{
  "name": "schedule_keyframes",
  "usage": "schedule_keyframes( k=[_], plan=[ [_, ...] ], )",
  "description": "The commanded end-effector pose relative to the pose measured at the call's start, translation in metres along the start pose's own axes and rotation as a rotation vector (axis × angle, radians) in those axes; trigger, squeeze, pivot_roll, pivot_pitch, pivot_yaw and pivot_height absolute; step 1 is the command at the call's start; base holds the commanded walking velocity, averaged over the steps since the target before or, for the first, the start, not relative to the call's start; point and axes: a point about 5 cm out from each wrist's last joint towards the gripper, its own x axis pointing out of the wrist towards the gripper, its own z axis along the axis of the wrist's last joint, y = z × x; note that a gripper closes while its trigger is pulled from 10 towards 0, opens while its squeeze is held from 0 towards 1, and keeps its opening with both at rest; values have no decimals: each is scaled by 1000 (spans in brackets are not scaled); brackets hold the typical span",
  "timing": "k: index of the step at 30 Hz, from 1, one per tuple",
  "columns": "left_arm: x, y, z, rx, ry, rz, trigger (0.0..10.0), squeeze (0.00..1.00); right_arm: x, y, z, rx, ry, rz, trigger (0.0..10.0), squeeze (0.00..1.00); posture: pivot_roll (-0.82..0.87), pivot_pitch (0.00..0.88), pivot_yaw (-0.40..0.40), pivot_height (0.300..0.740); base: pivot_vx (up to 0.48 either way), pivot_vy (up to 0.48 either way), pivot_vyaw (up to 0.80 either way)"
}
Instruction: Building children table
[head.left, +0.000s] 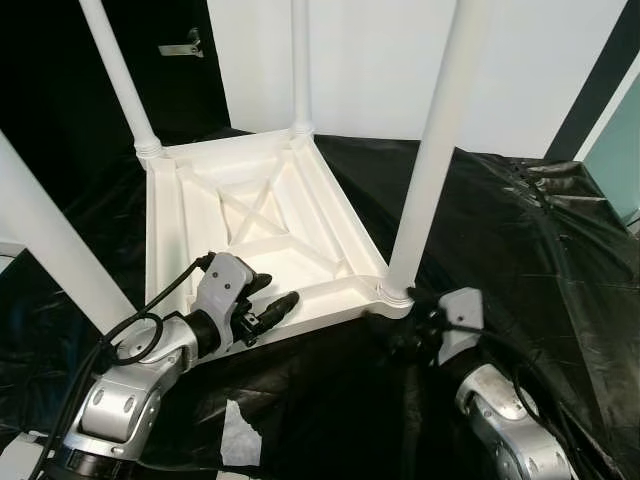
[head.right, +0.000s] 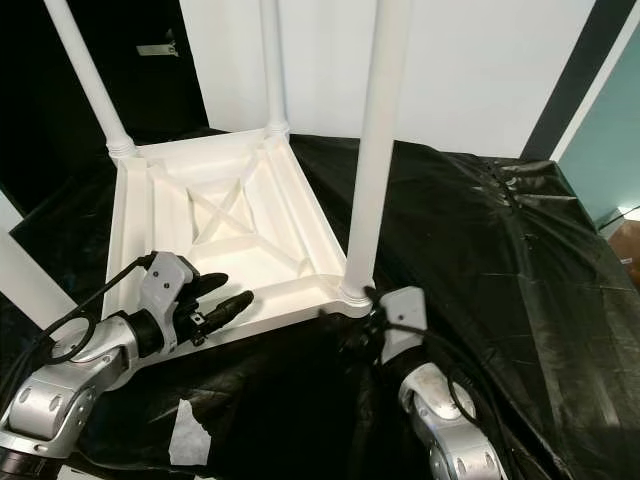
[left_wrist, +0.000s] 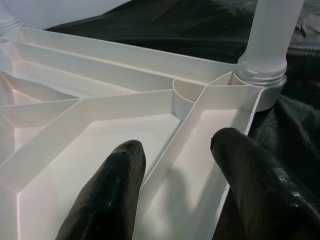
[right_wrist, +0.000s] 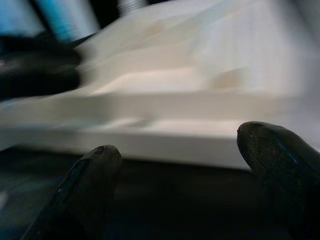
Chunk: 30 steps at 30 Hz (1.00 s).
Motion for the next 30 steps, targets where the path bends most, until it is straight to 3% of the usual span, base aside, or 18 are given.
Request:
schedule_keyframes(
  k=[1,5,7,12,21,25,28,30],
  plan=[
    [-3,-1,3,15,-12,-32,10000,0,0,4,1,5,6,41,10000,0,6,0,-37,740,0,0,0],
    [-4,5,8,39,-35,13,10000,0,8,6,-2,-34,48,121,10000,0,19,0,-51,740,0,0,0],
    [-4,9,10,37,-50,37,10000,0,20,2,4,-47,18,106,10000,0,29,0,-55,740,0,0,0],
    [-5,9,11,51,-49,36,10000,0,30,-7,14,-67,-18,60,10000,0,31,0,-55,740,0,0,0],
    [-11,10,11,81,-31,20,10000,0,62,-45,40,-86,-125,-145,10000,0,49,0,-52,740,0,0,0],
    [-12,13,11,91,-23,25,10000,0,66,-57,45,-65,-150,-246,10000,0,48,0,-50,740,0,0,0],
    [-14,19,11,109,-16,35,10000,0,62,-77,45,-73,-166,-430,10000,0,39,0,-46,740,0,0,0],
    [-13,21,11,110,-14,37,10000,0,60,-80,44,-70,-166,-462,10000,0,39,0,-46,740,0,0,0]
  ],
)
